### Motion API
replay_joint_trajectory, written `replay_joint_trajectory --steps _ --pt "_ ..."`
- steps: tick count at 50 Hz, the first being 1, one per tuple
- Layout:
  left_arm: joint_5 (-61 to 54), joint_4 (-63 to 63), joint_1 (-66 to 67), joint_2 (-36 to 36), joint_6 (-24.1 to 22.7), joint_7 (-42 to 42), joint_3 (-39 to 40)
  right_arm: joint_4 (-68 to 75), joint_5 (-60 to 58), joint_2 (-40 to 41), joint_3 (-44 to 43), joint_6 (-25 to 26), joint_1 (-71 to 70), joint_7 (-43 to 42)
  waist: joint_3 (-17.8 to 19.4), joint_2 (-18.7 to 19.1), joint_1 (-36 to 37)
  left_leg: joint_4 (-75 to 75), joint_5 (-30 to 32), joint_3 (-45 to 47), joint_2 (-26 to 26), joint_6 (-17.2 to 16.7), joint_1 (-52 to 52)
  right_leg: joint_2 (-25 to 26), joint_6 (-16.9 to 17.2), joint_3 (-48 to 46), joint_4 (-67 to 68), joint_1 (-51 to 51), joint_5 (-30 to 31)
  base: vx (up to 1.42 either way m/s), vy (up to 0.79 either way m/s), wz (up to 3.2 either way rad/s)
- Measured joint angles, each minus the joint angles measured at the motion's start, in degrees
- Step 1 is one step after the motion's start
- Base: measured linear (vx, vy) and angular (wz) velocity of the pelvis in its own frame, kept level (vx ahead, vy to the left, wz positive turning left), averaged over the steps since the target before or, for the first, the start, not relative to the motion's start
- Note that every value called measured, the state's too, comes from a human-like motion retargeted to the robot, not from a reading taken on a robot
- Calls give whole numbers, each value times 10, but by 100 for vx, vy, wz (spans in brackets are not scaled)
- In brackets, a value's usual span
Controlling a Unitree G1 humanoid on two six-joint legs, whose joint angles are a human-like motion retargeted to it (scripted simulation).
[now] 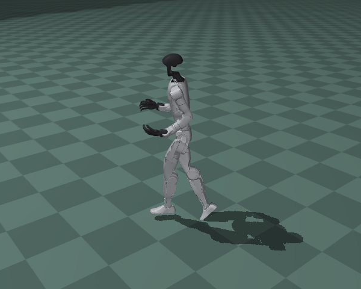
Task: Walk run
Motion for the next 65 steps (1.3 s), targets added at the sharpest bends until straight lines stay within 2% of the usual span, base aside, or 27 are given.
replay_joint_trajectory --steps 2,3,5,7,10,18,20,21,22,23,25,26,29,32,36,38,40,42,43,45,47,50,52,57,61,62,65 --pt "-8 -7 -2 6 -7 1 5 42 -32 21 4 -8 36 -5 -7 -24 -20 101 -110 -23 -8 6 8 5 18 16 151 -33 43 157 -45 59" --pt "-15 -7 -12 6 -8 0 5 65 -38 23 -1 -12 54 -1 1 -36 -44 144 -133 -78 -42 2 7 -9 34 18 271 -64 43 152 -21 112" --pt "-34 4 -51 12 5 -7 25 118 -30 28 0 -14 84 9 5 -42 -64 209 -185 -35 -17 -1 25 -41 37 6 428 -117 43 112 -24 35" --pt "-29 5 -70 20 5 8 17 144 20 17 20 -26 136 42 -13 14 -43 171 -190 -43 58 -16 58 2 -9 -20 392 -156 26 110 -36 -70" --pt "-26 5 -91 26 -10 40 12 158 96 -28 30 -41 220 112 -21 33 -58 136 -185 -56 67 -34 113 -2 -40 -15 407 -245 -98 122 -38 15" --pt "-59 -12 -67 40 -17 35 -18 145 133 -55 -22 -36 317 152 -23 70 -205 26 61 -166 45 -131 264 -65 -7 -55 56 -365 -274 128 -42 124" --pt "-68 -9 -67 49 -8 26 -18 125 118 -31 -27 -32 301 134 -27 69 -211 21 131 -169 45 -162 303 -78 -11 -40 3 -368 -266 129 -53 27" --pt "-67 -9 -68 52 -3 27 -20 112 103 -14 -30 -32 287 117 -32 58 -213 41 168 -178 30 -180 317 -78 -18 -17 12 -365 -209 126 -48 -6" --pt "-65 -10 -68 56 1 26 -19 98 84 5 -29 -31 271 98 -37 50 -210 72 207 -179 19 -200 322 -73 -35 3 31 -362 -192 137 -54 -49" --pt "-59 -12 -67 62 3 22 -12 84 57 27 -22 -28 251 72 -44 47 -198 123 247 -161 17 -225 309 -56 -68 15 72 -362 -257 149 -65 -76" --pt "-41 -7 -59 64 9 -11 4 73 23 75 -19 -23 188 18 -39 54 -180 292 293 -112 62 -228 259 -8 -68 93 137 -343 -337 127 -56 -38" --pt "-30 -1 -65 49 9 -12 4 77 35 94 -49 -27 127 19 -36 50 -177 352 293 -133 54 -232 225 -37 -64 47 135 -324 -341 100 -36 12" --pt "-22 10 -49 1 -11 21 1 65 99 104 -27 -50 0 2 -45 35 -157 444 212 -151 12 -228 140 -41 -64 52 110 -259 -357 121 -28 -85" --pt "-41 6 -19 -16 -22 19 2 26 172 79 16 -76 -69 -7 -43 31 -125 442 107 -100 39 -175 52 -22 -68 78 43 -187 -325 126 -24 -105" --pt "-38 14 4 7 13 -7 2 -26 215 31 20 -64 -95 54 -45 3 -45 272 17 -1 78 -131 -22 -17 -69 52 -22 -109 -217 123 -34 -121" --pt "-24 18 6 23 15 -8 -6 -37 209 8 13 -49 -91 76 -44 5 -18 147 -15 -1 67 -112 -30 2 -67 46 -37 -69 -166 122 -30 -56" --pt "-4 20 -1 31 7 4 -19 -35 197 -11 -1 -32 -86 91 -40 0 10 53 -49 -29 54 -118 -29 -5 -63 16 -41 -28 -114 135 -26 -54" --pt "14 16 -9 33 -1 18 -33 -22 187 -21 -4 -22 -75 99 -39 4 10 25 -24 -40 57 -87 -18 2 -61 11 -5 -7 -51 140 -22 -23" --pt "20 12 -10 31 -6 22 -37 -15 182 -23 1 -18 -66 102 -40 6 10 35 -13 -29 59 -52 -13 3 -56 11 29 -5 -10 155 -18 -6" --pt "22 4 -5 26 -14 28 -50 -3 167 -21 10 -15 -26 119 -45 5 -20 112 -79 -41 48 -32 7 6 -37 13 187 -40 43 171 -13 47" --pt "-2 7 -34 20 -10 24 -47 19 139 -12 11 -16 16 142 -39 1 -60 179 -129 -98 24 -49 9 -50 -59 -51 383 -99 43 129 -14 54" --pt "-33 24 -93 29 23 7 -22 75 114 16 7 -6 77 153 -46 42 -68 174 -163 -54 93 -57 55 -32 -77 -63 433 -176 -6 104 -36 -42" --pt "-33 35 -115 34 26 11 -37 104 136 11 6 -12 146 153 -48 45 -66 152 -162 -56 95 -70 94 -6 -69 -37 424 -235 -68 119 -43 -3" --pt "-33 35 -135 50 -9 52 -72 131 210 -44 13 -22 297 195 -55 64 -148 49 -28 -94 66 -101 192 -31 10 -32 231 -329 -192 122 -41 104" --pt "-54 19 -117 68 -5 34 -74 122 213 -66 -8 -37 345 187 -65 56 -216 11 116 -122 44 -144 273 -56 28 -24 16 -345 -249 118 -52 63" --pt "-60 16 -114 73 0 27 -72 115 204 -63 -11 -43 346 177 -68 57 -220 11 152 -123 44 -161 290 -55 22 -19 -13 -346 -255 111 -51 -62" --pt "-78 14 -114 91 14 3 -71 83 131 -37 -19 -59 330 117 -78 54 -221 70 260 -134 37 -237 315 -56 -85 -56 3 -345 -202 126 -52 -51"
